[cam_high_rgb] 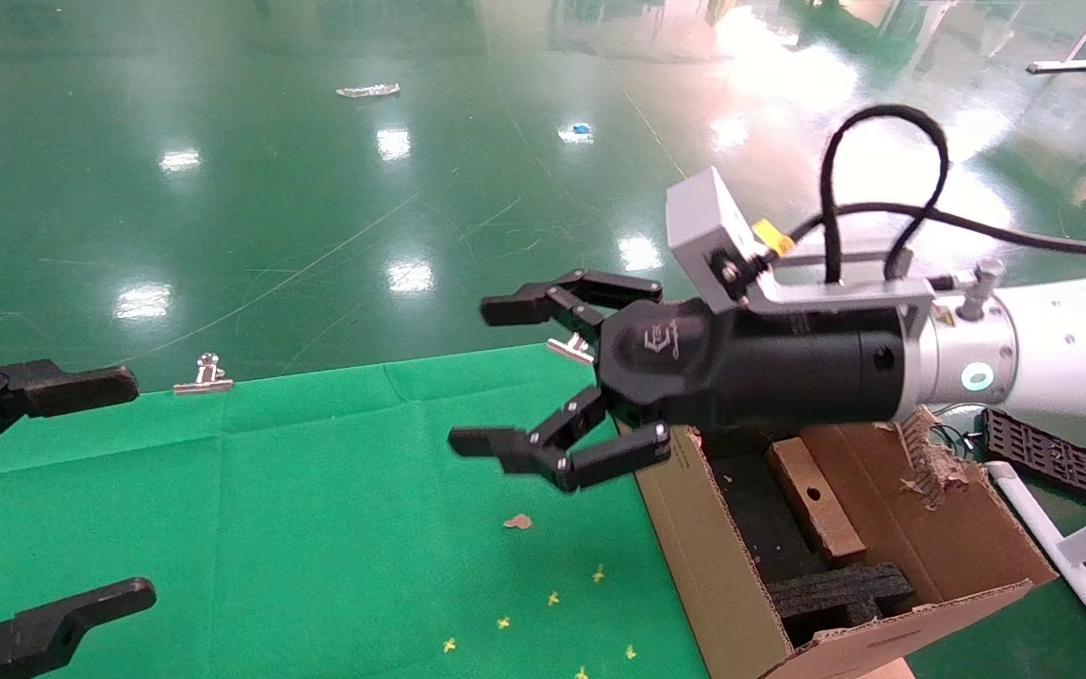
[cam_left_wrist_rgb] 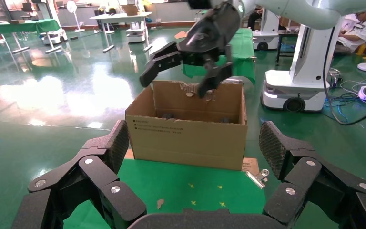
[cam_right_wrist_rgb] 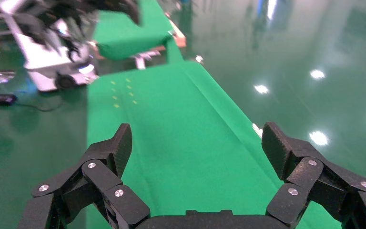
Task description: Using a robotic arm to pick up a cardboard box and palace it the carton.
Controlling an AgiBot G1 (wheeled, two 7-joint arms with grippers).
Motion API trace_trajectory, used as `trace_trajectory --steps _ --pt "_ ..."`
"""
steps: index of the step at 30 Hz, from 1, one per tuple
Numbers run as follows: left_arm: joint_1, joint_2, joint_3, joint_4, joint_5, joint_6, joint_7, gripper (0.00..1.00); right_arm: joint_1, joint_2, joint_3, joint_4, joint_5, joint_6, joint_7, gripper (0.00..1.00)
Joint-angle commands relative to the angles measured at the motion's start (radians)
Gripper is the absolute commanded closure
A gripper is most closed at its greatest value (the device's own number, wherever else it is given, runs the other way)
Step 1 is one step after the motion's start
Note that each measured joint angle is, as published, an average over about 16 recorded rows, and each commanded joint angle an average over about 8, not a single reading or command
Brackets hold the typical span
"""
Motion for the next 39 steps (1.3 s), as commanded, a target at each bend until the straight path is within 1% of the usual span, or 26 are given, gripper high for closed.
trace_trajectory --steps 1,11,16,39 --pt "0.000 0.000 0.000 0.000 0.000 0.000 0.000 0.00 -0.037 -0.007 0.039 0.015 0.017 -0.016 -0.021 0.00" --pt "0.000 0.000 0.000 0.000 0.000 0.000 0.000 0.00 -0.204 -0.037 0.215 0.083 0.096 -0.089 -0.113 0.00" --pt "0.000 0.000 0.000 0.000 0.000 -0.001 0.000 0.00 -0.241 -0.043 0.253 0.097 0.114 -0.105 -0.128 0.00" --pt "0.000 0.000 0.000 0.000 -0.001 0.000 0.000 0.00 -0.209 -0.039 0.221 0.085 0.099 -0.092 -0.115 0.00"
